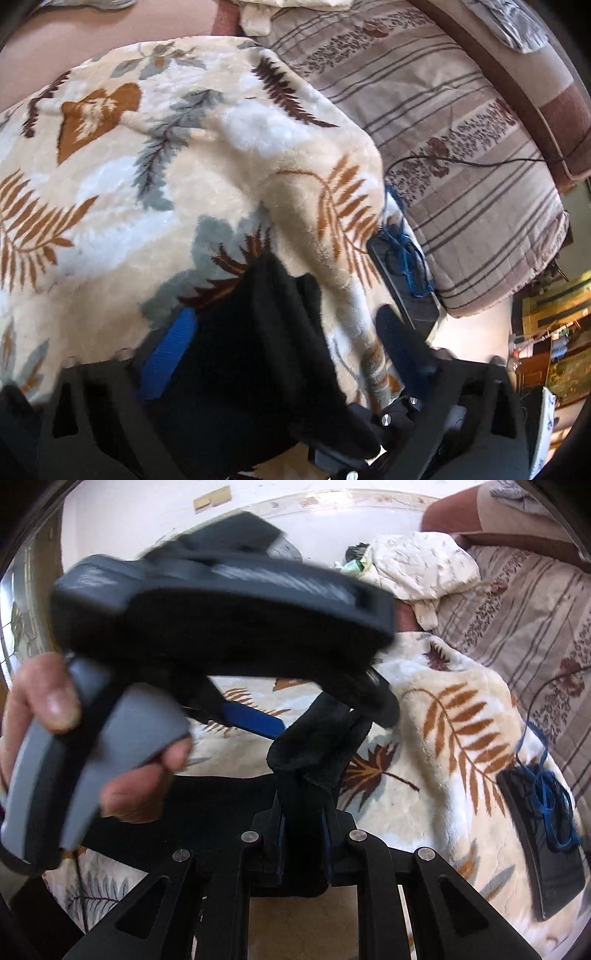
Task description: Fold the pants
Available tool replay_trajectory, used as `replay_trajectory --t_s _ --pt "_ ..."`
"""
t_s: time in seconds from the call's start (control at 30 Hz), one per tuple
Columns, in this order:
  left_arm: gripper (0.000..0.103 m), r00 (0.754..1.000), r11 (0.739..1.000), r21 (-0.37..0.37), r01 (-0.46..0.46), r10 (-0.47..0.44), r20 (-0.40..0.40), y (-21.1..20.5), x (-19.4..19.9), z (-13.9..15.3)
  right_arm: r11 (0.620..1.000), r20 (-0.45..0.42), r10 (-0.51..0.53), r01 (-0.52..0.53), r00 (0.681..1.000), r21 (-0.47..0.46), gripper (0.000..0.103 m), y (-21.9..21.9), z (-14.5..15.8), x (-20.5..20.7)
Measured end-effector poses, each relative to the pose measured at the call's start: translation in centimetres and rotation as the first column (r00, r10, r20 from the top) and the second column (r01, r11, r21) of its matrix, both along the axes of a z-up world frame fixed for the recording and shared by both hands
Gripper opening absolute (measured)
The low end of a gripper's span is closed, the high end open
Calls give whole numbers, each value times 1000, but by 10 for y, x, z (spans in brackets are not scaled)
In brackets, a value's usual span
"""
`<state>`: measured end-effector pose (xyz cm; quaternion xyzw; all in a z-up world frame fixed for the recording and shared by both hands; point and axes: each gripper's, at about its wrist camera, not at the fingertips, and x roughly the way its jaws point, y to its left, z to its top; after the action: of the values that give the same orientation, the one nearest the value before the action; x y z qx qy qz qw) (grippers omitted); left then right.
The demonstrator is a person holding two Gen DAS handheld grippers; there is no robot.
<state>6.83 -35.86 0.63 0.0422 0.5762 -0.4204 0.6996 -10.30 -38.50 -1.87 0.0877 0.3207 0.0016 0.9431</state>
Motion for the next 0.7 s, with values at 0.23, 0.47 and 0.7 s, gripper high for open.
replay_trajectory --t_s 0.23,0.47,0.7 --pt "17 998 997 -40 -60 60 13 46 -1 12 998 21 57 -56 998 -21 14 14 16 -2" --pt "17 979 978 -75 -192 196 47 138 -3 31 979 60 205 -206 977 2 14 62 34 2" --pt "17 927 927 24 -373 371 61 232 1 -12 928 -2 371 -371 929 29 14 140 9 23"
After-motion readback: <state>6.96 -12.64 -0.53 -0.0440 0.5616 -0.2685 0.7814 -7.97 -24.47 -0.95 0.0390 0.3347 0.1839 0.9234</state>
